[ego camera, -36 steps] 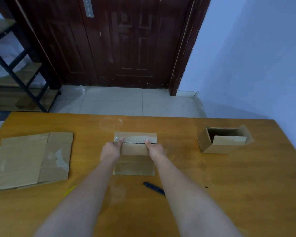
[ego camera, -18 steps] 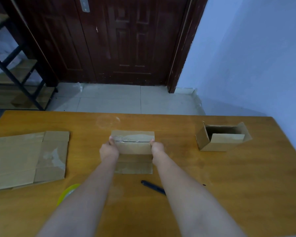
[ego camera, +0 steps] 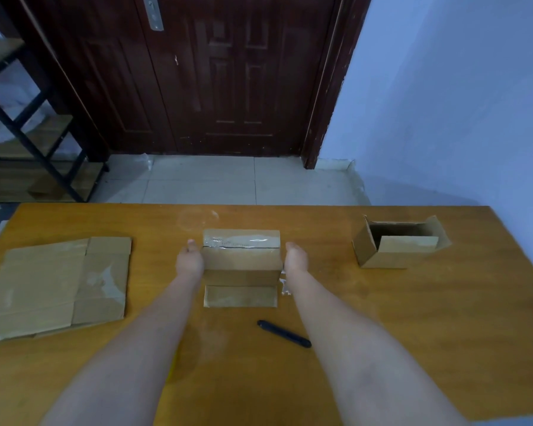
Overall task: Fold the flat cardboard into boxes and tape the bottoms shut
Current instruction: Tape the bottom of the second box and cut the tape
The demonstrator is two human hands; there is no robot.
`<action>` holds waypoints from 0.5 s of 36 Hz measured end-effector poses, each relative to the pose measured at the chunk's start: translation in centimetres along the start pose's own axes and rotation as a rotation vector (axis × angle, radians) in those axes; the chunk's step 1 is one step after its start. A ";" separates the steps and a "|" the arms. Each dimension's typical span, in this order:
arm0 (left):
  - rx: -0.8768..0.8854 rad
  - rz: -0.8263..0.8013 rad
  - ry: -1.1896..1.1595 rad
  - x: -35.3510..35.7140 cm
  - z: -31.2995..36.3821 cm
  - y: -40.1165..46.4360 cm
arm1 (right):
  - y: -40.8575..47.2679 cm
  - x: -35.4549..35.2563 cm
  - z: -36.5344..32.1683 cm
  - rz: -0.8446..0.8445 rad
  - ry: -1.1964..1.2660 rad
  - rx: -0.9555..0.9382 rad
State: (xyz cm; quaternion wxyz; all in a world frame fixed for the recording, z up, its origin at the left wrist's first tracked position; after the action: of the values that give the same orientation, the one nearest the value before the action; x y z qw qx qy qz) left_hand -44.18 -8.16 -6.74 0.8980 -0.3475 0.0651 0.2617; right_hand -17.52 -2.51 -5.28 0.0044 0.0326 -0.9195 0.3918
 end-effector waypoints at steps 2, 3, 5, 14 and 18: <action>0.113 0.023 0.031 0.1 1.8 -0.5 | 0.0 0.7 -1.5 0.003 -0.134 -0.111; 0.156 0.012 0.062 0.5 2.5 -0.6 | 0.0 1.1 -1.9 -0.003 -0.196 -0.126; 0.181 -0.051 0.171 1.7 3.1 -0.5 | 0.4 2.2 -2.1 -0.038 -0.319 -0.115; 0.135 -0.183 0.402 3.5 1.5 -0.1 | 1.5 3.2 -0.4 -0.120 -0.561 0.040; 0.103 -0.183 0.398 3.8 1.6 -0.1 | 2.1 3.2 -0.3 -0.100 -0.614 0.030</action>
State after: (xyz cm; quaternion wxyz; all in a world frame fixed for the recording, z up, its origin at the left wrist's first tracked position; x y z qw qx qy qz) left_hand -40.99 -5.53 -6.63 0.9040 -0.3505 0.2225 0.1017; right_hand -20.83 -1.02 -6.52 -0.2549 0.1949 -0.8692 0.3762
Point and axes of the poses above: each hand's wrist, its own y-axis towards the middle knuckle, its own x-axis out of the palm, z = x × y, the point moved 10 cm from there along y, towards the middle knuckle, and after that the axes turned 10 degrees about -z, right-handed, at the moved point
